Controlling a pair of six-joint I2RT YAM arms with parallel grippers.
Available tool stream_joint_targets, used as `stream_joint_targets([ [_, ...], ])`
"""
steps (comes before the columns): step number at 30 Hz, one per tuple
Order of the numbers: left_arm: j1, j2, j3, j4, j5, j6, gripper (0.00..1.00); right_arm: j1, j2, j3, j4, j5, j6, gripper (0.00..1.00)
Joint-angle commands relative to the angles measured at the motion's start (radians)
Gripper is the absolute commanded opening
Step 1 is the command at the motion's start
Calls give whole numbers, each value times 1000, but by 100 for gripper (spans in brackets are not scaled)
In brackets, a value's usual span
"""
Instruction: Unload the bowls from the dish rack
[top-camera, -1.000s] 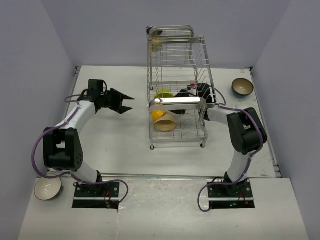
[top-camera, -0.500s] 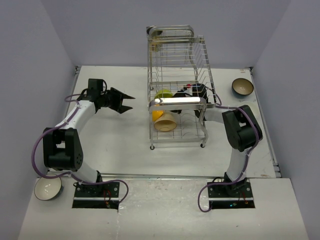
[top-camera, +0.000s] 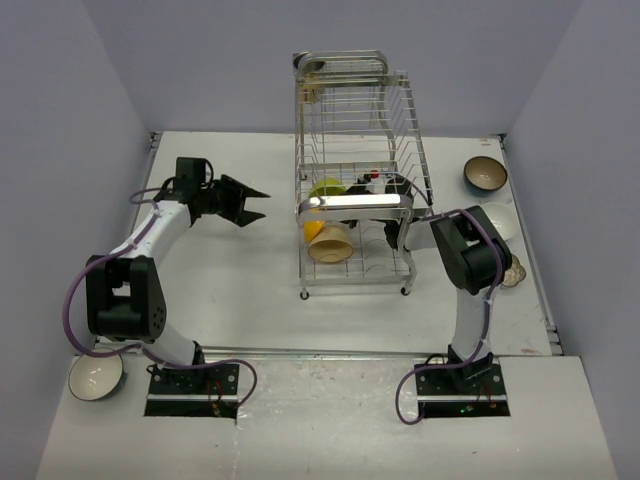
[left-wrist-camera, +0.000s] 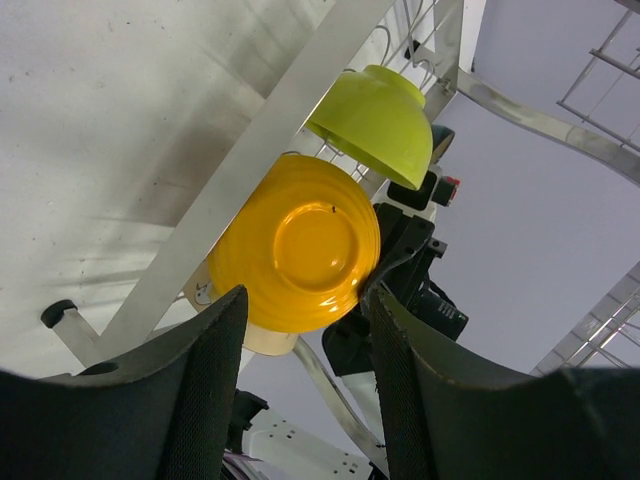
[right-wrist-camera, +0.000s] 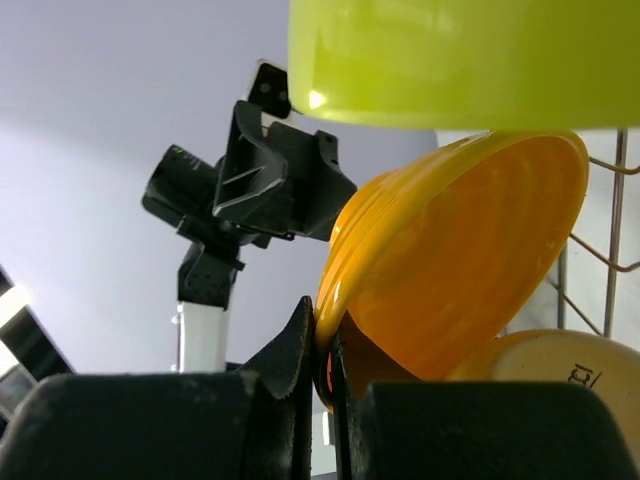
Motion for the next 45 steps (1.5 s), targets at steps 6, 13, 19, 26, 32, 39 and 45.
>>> stream_joint_targets([
  [6, 9, -29, -24, 51, 42, 20, 54, 19, 144, 14, 610, 40, 334, 0],
  [13, 9, -29, -30, 59, 47, 20, 54, 30, 114, 18, 628, 35, 319, 0],
  [19, 9, -28, -33, 64, 49, 20, 54, 30, 78, 21, 627, 21, 311, 0],
  [26, 9, -28, -38, 64, 50, 23, 54, 30, -9, 15, 524, -20, 237, 0],
  [32, 9, -28, -36, 64, 52, 23, 54, 15, -80, -37, 487, -11, 199, 0],
  [39, 9, -31, -36, 64, 55, 25, 54, -57, -140, -89, 432, -35, 145, 0],
  [45, 9, -35, -41, 64, 58, 25, 54, -154, -184, -126, 391, -83, 103, 0],
])
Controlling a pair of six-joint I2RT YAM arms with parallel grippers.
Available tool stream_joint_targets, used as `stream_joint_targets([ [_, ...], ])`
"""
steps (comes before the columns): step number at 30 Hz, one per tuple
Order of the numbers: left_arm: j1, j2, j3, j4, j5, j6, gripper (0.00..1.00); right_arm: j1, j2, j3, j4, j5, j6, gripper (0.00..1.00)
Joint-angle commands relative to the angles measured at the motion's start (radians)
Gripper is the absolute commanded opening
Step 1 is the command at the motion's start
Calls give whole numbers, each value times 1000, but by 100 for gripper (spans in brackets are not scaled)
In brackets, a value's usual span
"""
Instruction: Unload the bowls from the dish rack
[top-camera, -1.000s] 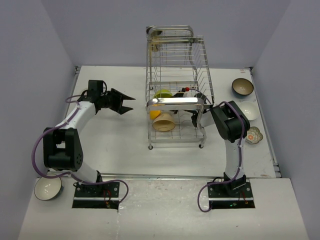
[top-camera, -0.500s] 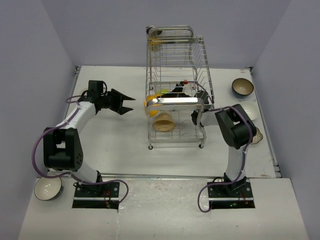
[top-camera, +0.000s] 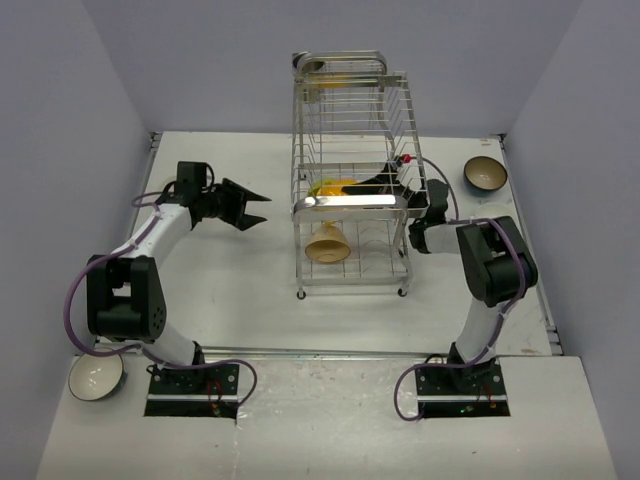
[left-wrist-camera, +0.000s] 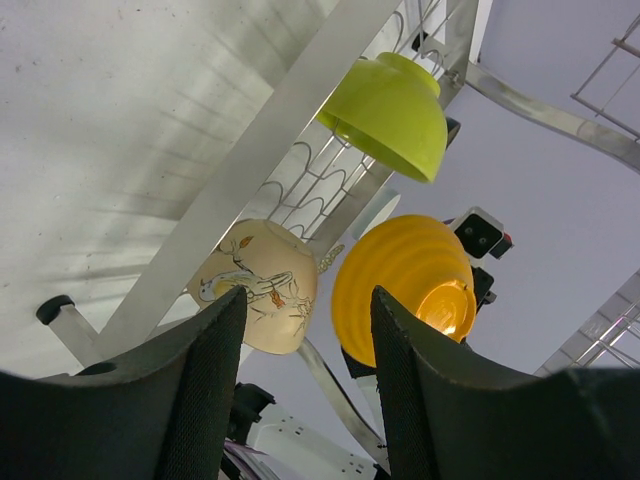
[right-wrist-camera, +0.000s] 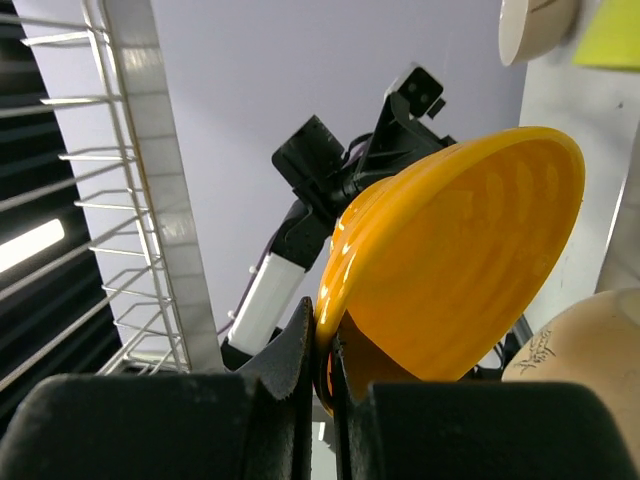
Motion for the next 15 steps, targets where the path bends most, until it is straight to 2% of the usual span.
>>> stream_joint_targets([
  [1, 9, -34, -6, 37, 35, 26, 54, -51, -75, -6, 7, -49, -57, 0],
  [4, 9, -34, -9, 41, 35, 25, 54, -91, -111, -5, -94, -89, -127, 0],
  [9, 9, -40, -12, 49, 36, 17, 54, -200, -203, 32, -510, -155, -406, 0],
  [10, 9, -39, -10, 52, 36, 14, 54, -215, -218, 50, -606, -158, -469, 0],
  [11, 9, -39, -10, 53, 36, 13, 54, -232, -230, 114, -830, -158, -626, 0],
  [13, 9, -37, -10, 55, 38, 13, 54, -269, -247, 210, -1107, -122, -817, 0],
  [14, 9, -37, -10, 55, 38, 13, 54, -316, -249, 266, -1233, -117, -907, 0],
  [15, 9, -37, -10, 56, 38, 13, 54, -339, -249, 287, -1279, -106, -937, 0],
])
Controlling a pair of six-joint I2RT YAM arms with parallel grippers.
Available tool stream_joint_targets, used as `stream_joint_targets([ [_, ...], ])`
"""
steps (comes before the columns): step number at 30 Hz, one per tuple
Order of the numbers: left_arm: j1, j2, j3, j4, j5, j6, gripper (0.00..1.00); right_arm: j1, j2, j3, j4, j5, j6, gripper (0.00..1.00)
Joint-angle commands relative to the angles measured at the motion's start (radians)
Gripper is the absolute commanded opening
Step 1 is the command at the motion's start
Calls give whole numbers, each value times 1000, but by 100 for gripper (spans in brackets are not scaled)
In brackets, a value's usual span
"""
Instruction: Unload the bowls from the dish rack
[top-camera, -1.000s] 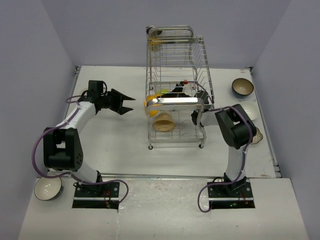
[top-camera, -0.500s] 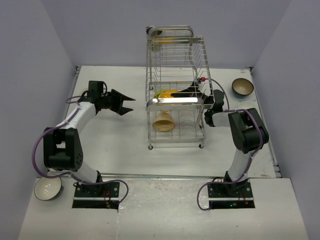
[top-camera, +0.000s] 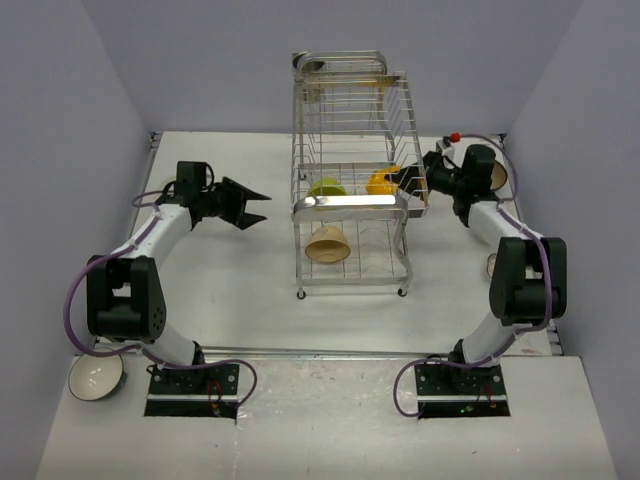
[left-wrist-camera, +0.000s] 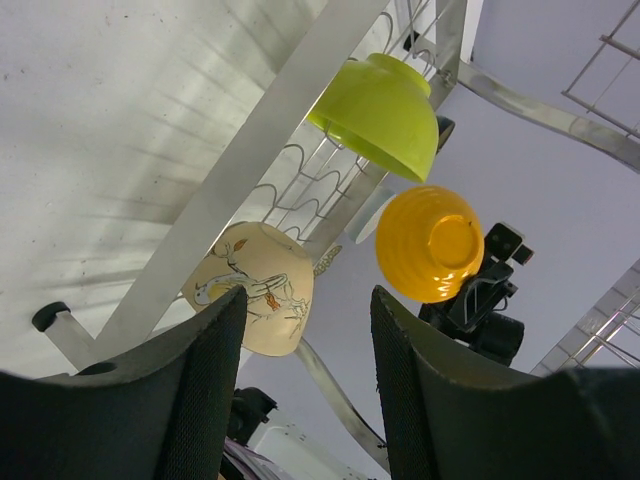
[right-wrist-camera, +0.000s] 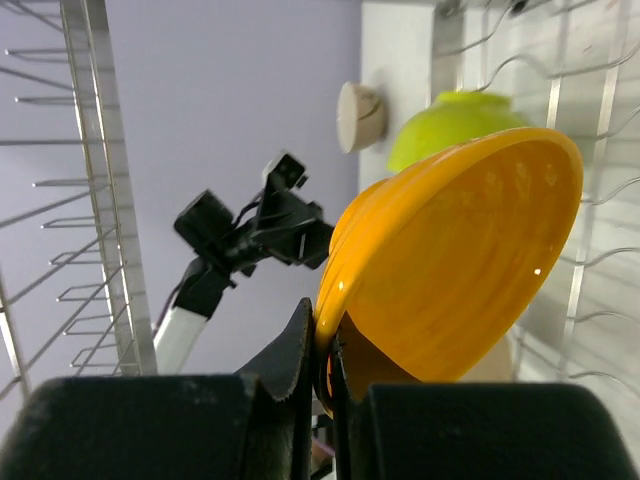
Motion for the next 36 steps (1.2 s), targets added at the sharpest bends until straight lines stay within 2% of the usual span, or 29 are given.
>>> stream_joint_targets([
  [1, 9, -35, -6, 37, 37, 13, 54, -86, -62, 126, -429, 4, -330, 0],
  [3, 9, -33, -8, 37, 37, 13, 54, -144, -63, 162, -473, 10, -351, 0],
  [6, 9, -32, -8, 37, 38, 16, 54, -178, -22, 287, -668, 65, -462, 0],
  [7, 9, -32, -8, 36, 40, 20, 54, -180, 10, 317, -714, 100, -486, 0],
  [8, 9, -32, -6, 34, 40, 20, 54, -180, 29, 404, -853, 146, -570, 0],
  [10, 8, -32, -6, 31, 37, 24, 54, -171, 77, 483, -1025, 251, -677, 0],
  [13, 8, -30, 0, 22, 31, 41, 54, -159, 110, 583, -1136, 326, -736, 0],
  [14, 8, -30, 4, 14, 28, 49, 54, -154, 118, 615, -1194, 394, -765, 0],
  [20, 8, -13, 37, -13, 3, 95, 54, -111, 124, 661, -1323, 614, -822, 0],
  [21, 8, -3, 59, -44, -3, 121, 54, -102, 131, 667, -1336, 696, -833, 0],
  [24, 6, 26, 115, -102, -34, 180, 54, -64, 154, 690, -1366, 819, -844, 0],
  [29, 5, 46, 176, -140, -75, 234, 54, -10, 141, 673, -1354, 944, -845, 0],
  [32, 5, 46, 182, -151, -86, 248, 54, -7, 197, 724, -1409, 1030, -858, 0],
  [36, 1, 45, 182, -147, -77, 243, 54, 25, 248, 721, -1391, 1113, -870, 0],
])
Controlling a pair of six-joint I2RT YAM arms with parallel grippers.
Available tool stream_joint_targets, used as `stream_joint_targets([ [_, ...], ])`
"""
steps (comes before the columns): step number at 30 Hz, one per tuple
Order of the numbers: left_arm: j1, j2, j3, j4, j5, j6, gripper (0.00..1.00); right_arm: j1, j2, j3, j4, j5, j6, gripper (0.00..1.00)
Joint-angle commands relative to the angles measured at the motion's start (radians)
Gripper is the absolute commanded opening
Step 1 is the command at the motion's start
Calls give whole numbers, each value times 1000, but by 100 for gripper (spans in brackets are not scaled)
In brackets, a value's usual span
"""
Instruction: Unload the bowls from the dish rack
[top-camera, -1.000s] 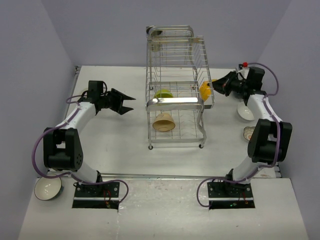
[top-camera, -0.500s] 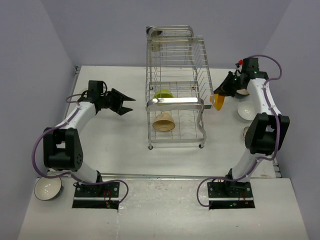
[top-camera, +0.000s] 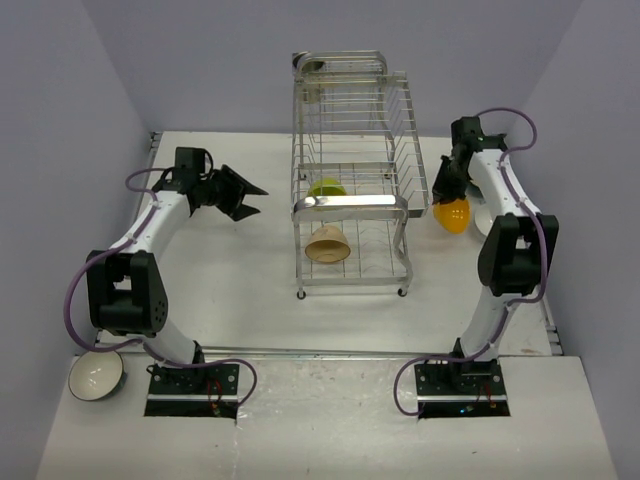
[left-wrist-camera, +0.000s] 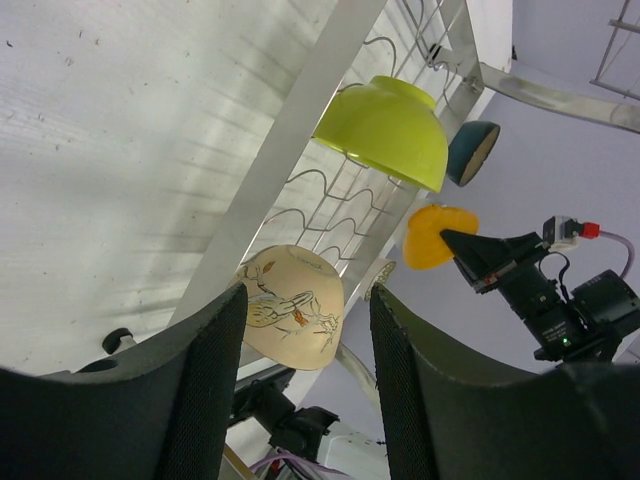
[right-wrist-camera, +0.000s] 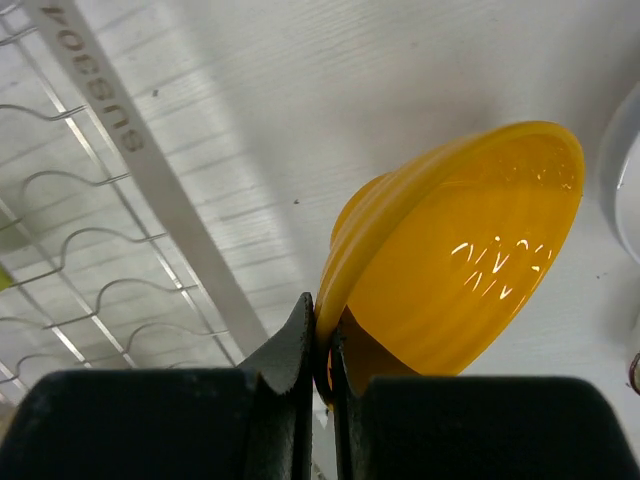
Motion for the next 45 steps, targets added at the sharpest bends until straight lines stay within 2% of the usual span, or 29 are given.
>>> stream_joint_targets([
  [1, 1, 1, 35, -18, -3, 36, 54, 21, 40, 35, -9, 146, -31, 0],
  [14, -14, -19, 37, -24, 17, 39, 54, 47, 238, 172, -2, 256, -66, 0],
  [23, -75, -10, 58, -39, 23, 41, 53, 47, 356, 305, -41, 253, -83, 0],
  [26, -81, 4, 79, -41, 12, 39, 53, 47, 372, 331, -41, 233, -85, 13],
  [27, -83, 9, 86, -41, 9, 36, 53, 47, 373, 333, -35, 229, -86, 22],
  [30, -98, 42, 115, -39, -6, 12, 54, 47, 381, 344, -38, 218, -85, 32],
  [34, -136, 76, 118, 22, -48, -78, 54, 49, 378, 344, -30, 196, -82, 38],
  [39, -195, 67, 64, 189, -98, -279, 54, 47, 333, 316, 7, 169, -76, 46],
  [41, -207, 61, 37, 258, -131, -344, 55, 49, 324, 316, 10, 160, -71, 47],
  [45, -239, 75, 35, 291, -184, -398, 56, 49, 275, 296, 34, 146, -66, 47],
])
